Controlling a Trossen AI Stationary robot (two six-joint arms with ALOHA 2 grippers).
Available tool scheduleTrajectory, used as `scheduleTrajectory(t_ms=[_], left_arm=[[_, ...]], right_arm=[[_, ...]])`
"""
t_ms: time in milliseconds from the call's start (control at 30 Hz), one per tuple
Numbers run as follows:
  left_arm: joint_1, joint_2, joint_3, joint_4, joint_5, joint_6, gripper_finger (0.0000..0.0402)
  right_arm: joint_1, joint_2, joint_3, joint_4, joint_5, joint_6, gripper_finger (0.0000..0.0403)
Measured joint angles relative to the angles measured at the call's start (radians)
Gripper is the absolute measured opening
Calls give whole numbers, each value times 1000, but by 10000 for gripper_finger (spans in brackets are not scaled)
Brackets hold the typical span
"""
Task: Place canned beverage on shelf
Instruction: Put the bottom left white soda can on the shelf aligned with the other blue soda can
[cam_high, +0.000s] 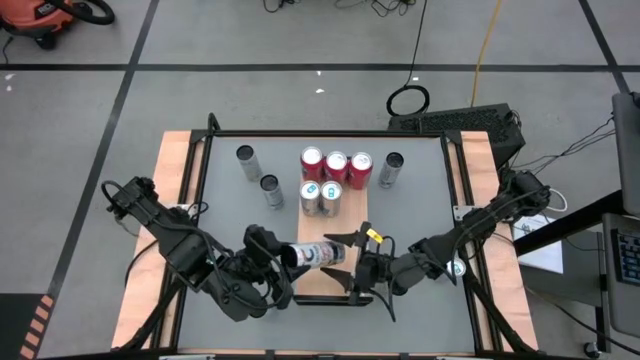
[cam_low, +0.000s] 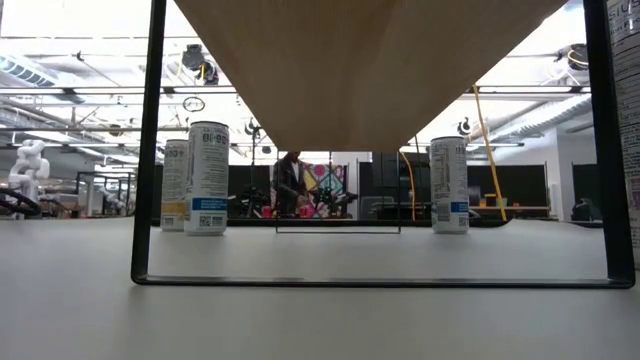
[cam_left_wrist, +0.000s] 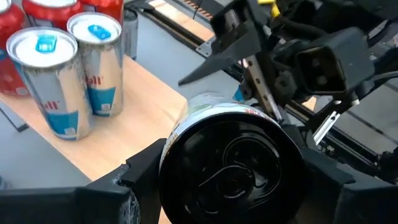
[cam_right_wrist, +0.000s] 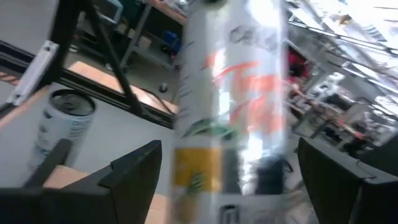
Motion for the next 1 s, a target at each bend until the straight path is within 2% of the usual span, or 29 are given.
scheduleTrajectory(t_ms=[200,500,800,1000], left_arm=[[11,5,1,38,-1,32,258],[38,5,1,40,26,32,258],[46,5,1,40,48,57,262],[45,4,1,58,40,139,297]], right_arm=[[-25,0,0,-27,-37,40,306],[-27,0,0,-48,-33,36,198],[-25,-1,0,-63,-31,35,210],[-24,-1,0,-87,-46,30,202]])
